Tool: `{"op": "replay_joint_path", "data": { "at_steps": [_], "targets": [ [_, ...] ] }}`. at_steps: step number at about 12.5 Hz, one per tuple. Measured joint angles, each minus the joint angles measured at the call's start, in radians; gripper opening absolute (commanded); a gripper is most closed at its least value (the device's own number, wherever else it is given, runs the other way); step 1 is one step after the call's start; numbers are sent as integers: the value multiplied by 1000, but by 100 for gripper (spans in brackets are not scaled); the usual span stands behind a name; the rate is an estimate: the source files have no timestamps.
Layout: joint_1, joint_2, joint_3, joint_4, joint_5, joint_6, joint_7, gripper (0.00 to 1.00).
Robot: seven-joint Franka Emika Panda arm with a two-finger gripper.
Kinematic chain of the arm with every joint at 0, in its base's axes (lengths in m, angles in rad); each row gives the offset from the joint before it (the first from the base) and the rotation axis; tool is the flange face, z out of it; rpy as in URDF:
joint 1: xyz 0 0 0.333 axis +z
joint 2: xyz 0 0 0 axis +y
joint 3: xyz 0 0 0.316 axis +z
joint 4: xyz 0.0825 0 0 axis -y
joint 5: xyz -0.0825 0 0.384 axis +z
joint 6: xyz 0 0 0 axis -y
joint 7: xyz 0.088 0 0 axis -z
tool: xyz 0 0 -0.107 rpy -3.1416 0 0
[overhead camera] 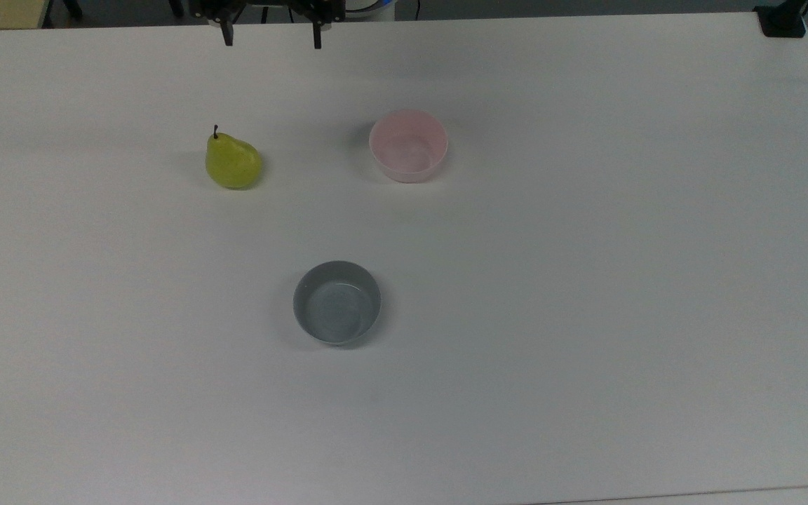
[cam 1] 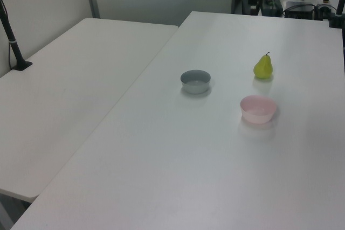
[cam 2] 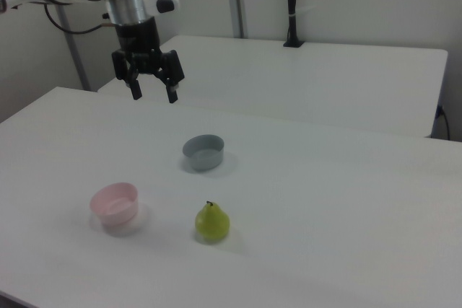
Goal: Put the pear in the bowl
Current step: 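Move the open gripper toward the yellow-green pear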
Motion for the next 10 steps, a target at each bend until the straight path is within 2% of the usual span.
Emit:
{"op": "replay_joint_path", "data": {
  "at_steps": [3, 5, 7, 10],
  "targets": [
    [-77, -5, -4, -8, 0, -3, -94, 100],
    [-140, -9, -6, -46, 0, -3, -194, 100],
    [-183, -9, -6, -120, 0, 23, -241, 100],
    [-197, -9, -6, -245, -33, 109, -246, 100]
  ]
}}
